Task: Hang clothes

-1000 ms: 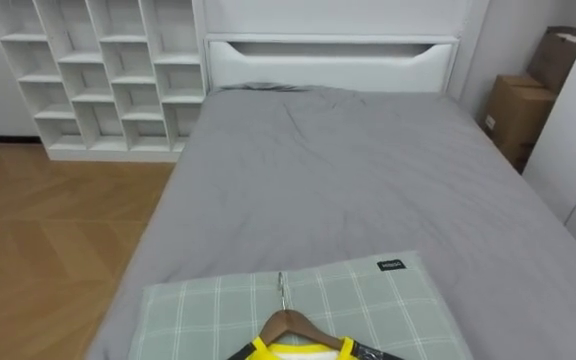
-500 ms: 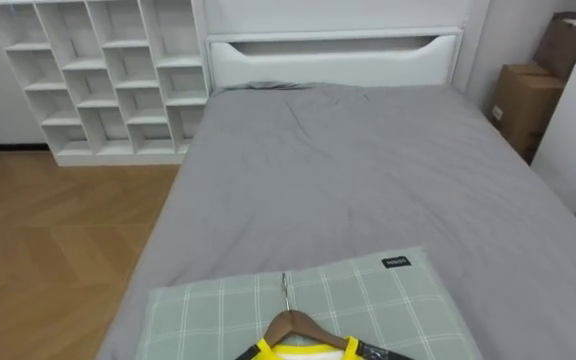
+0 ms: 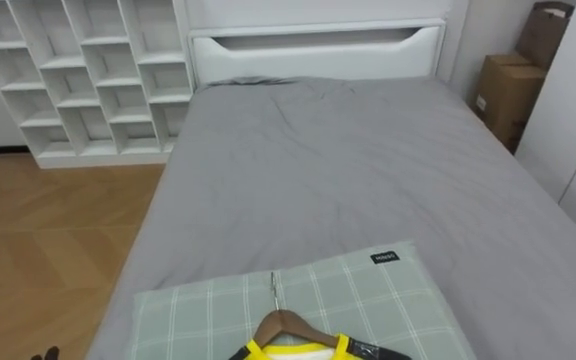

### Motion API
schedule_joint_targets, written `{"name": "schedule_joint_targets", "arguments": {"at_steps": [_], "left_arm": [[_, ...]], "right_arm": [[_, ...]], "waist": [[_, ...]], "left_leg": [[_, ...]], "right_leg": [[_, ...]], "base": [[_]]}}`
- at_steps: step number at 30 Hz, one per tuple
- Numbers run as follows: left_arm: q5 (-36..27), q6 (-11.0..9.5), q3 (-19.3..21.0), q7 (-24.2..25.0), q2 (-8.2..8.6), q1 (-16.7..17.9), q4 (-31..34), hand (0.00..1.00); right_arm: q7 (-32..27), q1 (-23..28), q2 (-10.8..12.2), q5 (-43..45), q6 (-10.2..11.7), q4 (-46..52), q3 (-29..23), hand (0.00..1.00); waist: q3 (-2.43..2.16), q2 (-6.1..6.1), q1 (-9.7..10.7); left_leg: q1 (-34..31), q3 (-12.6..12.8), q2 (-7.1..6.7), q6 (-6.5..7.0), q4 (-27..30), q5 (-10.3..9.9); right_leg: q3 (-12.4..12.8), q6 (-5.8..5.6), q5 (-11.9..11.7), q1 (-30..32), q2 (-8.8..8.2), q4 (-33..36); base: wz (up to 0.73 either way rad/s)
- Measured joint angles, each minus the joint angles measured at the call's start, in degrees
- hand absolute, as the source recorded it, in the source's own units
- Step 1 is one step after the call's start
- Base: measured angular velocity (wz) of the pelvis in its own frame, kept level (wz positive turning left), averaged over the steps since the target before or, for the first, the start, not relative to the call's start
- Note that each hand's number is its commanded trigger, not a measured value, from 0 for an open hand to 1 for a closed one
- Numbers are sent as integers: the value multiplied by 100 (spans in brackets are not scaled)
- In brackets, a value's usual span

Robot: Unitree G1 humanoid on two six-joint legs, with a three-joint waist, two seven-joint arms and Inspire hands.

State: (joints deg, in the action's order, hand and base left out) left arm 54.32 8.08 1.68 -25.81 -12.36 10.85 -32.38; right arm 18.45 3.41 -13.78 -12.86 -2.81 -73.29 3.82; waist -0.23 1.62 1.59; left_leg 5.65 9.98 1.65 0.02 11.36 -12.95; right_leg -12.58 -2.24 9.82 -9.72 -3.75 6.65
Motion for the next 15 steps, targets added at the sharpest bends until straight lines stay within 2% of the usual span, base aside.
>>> {"name": "schedule_joint_targets", "arguments": {"at_steps": [6, 9, 15], "left_arm": [[-3, -195, -417, -123, -11, -133, 93, 0], [-2, -364, -570, -153, -12, -214, 93, 0], [-27, -561, -876, -157, -23, -264, 90, 0]], "right_arm": [[-108, -46, 12, -7, 116, 94, 132, 0], [-142, -42, 13, -10, 183, 95, 163, 0], [-284, -44, 26, -39, 242, 97, 222, 0]], "waist": [[15, -14, 148], [22, -26, 170], [23, -41, 180]], "left_leg": [[10, 25, 0, 1, 1, 1], [16, 59, 3, 1, -9, 1], [10, 83, 5, 1, -9, 1]], "right_leg": [[72, 0, 0, -16, -3, 4], [101, 0, 0, -8, -2, 4], [131, 0, -1, 32, -2, 19]], "base": [[-1], [-5], [-2]]}}
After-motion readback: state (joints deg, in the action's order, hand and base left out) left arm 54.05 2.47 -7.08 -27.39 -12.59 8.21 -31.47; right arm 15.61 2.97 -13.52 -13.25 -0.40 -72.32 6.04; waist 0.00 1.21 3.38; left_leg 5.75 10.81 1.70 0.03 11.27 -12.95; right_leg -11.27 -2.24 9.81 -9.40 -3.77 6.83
